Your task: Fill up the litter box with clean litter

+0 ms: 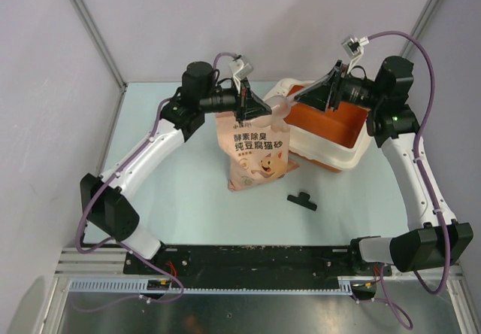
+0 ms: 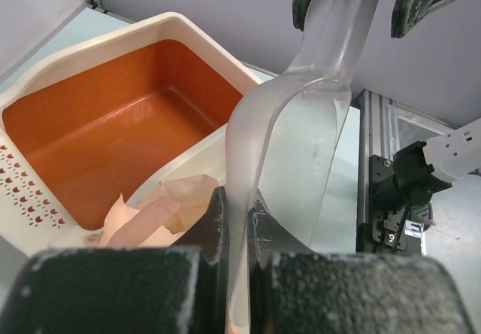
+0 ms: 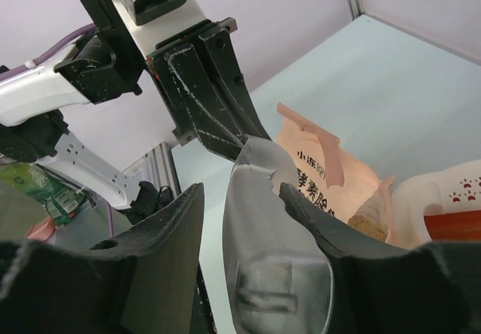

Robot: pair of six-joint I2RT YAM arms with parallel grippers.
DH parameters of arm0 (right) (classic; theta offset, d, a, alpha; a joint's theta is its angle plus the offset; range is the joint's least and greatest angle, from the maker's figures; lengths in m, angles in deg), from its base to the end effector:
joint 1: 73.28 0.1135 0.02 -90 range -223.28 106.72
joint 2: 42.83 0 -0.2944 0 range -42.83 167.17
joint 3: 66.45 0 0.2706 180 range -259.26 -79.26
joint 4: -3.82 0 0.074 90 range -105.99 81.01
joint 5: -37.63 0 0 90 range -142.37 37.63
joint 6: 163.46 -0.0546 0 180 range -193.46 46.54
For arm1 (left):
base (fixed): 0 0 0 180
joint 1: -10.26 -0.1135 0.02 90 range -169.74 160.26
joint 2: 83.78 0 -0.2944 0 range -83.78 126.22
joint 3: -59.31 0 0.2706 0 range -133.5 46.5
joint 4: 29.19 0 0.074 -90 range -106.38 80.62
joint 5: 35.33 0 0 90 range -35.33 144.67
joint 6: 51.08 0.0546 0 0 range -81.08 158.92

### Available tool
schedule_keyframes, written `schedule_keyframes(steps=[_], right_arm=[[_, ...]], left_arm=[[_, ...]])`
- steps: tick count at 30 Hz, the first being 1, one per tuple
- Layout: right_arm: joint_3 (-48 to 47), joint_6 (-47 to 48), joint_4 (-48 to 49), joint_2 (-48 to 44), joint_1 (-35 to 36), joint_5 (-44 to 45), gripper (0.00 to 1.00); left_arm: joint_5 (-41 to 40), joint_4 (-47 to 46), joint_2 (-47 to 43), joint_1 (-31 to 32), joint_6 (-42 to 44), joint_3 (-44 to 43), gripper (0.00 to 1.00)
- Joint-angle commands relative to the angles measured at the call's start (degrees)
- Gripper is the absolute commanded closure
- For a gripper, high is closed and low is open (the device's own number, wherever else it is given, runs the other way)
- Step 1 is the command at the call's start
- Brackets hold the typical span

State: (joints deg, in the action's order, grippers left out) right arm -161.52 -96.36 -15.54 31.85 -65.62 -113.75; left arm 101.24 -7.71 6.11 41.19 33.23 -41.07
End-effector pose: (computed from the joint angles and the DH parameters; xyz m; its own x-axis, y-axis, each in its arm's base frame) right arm 0.2870 0.0870 0.4935 -0.3469 0.1414 -0.9272 -0.8670 0.3286 0.3745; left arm 0.3185 -0.2370 0.4359 -0.2584 0.0754 -0.9631 0.9439 0.2319 -0.2351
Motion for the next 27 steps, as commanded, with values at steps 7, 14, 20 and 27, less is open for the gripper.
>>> schedule_keyframes(steps=[7,14,20,27], right_arm=[[-0.1,-2.6,5.9,0.3,0.3,1.8,0.72],[-0.2,-2.4,4.7,0.5,-1.8,4.5,1.00],[-8.8,6.3,-10.9,2.6,-7.3,10.2,1.00],[-19.6,22.8,-29.0,6.9,-7.8,16.7,1.00]], left_arm=[[0.5,-3.0,0.4,-0.4,-2.7,-2.7,1.00],[0.1,-3.1,0.7,-0.4,-1.6,-2.6,0.83],[-3.2,-0.2,-0.2,-4.7,5.4,-6.3,0.27],[-5.4,13.6,-1.4,-6.3,24.4,-4.0,0.13]])
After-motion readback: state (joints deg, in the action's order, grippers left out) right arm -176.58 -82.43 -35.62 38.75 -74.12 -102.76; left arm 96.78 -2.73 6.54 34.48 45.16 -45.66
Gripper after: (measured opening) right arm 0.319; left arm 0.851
